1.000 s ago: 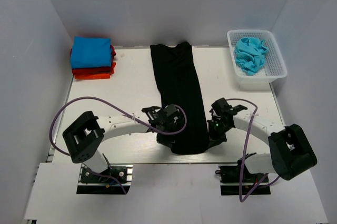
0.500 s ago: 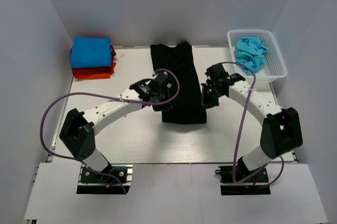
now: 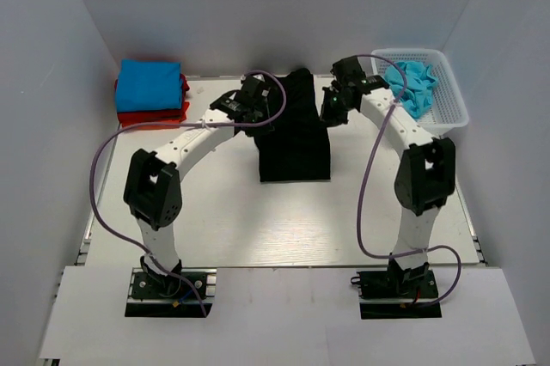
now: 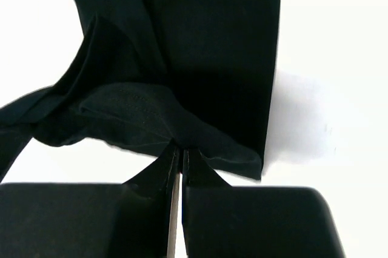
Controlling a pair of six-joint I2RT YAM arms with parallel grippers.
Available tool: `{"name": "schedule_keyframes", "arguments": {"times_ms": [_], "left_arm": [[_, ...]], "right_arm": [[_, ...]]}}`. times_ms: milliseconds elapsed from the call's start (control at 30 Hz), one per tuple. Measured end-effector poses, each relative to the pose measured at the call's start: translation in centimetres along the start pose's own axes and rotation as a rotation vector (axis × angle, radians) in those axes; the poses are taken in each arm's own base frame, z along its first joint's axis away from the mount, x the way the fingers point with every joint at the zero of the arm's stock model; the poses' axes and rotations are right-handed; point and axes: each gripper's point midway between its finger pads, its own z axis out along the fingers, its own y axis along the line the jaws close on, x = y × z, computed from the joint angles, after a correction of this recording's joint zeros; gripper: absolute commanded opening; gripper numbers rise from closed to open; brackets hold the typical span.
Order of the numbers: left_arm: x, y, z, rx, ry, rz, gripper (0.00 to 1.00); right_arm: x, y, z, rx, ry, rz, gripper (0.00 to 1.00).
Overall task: Fold and stack the t-shirts
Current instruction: Fold the folded rectangular tshirt in 1/3 of the way
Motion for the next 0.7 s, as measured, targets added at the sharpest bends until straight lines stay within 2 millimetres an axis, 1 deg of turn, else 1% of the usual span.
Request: {"name": "schedule_keyframes", "arguments": {"times_ms": [100, 167, 300, 400, 500, 633, 667, 700], "left_arm": [[-1.0, 1.1, 1.2, -0.017, -0.005, -0.007, 0.00], [-1.6, 1.9, 1.8, -0.016, -0.005, -0.013, 0.00], [-2.8, 2.8, 3.1, 0.007, -0.017, -0.022, 0.00], [-3.4, 3.2, 4.5, 0.026, -0.029, -0.028, 0.00], [-3.8, 3.3, 6.2, 0.052, -0.039, -0.029, 0.00], [-4.5, 3.4, 7.8, 0.086, -0.061, -0.028, 0.00], [-4.6, 3.4, 8.2, 0.094, -0.066, -0.028, 0.07], [-4.8, 3.4, 8.4, 0.100, -0.073, -0.026, 0.37]], "right_arm": [[-2.0, 0.0, 1.3, -0.010, -0.012, -0.002, 0.00], [-2.7, 0.0, 2.0, -0.021, -0.011, 0.001, 0.00], [-3.2, -0.4, 3.3, -0.040, 0.007, 0.014, 0.00], [-3.5, -0.6, 4.7, -0.058, 0.016, 0.021, 0.00], [-4.0, -1.1, 6.2, -0.066, 0.007, 0.025, 0.00], [-4.7, -1.8, 8.2, -0.071, -0.010, 0.029, 0.00], [-4.9, -1.8, 8.6, -0.076, -0.017, 0.030, 0.04], [-5.2, -1.9, 9.0, -0.081, -0.025, 0.029, 0.12]]}}
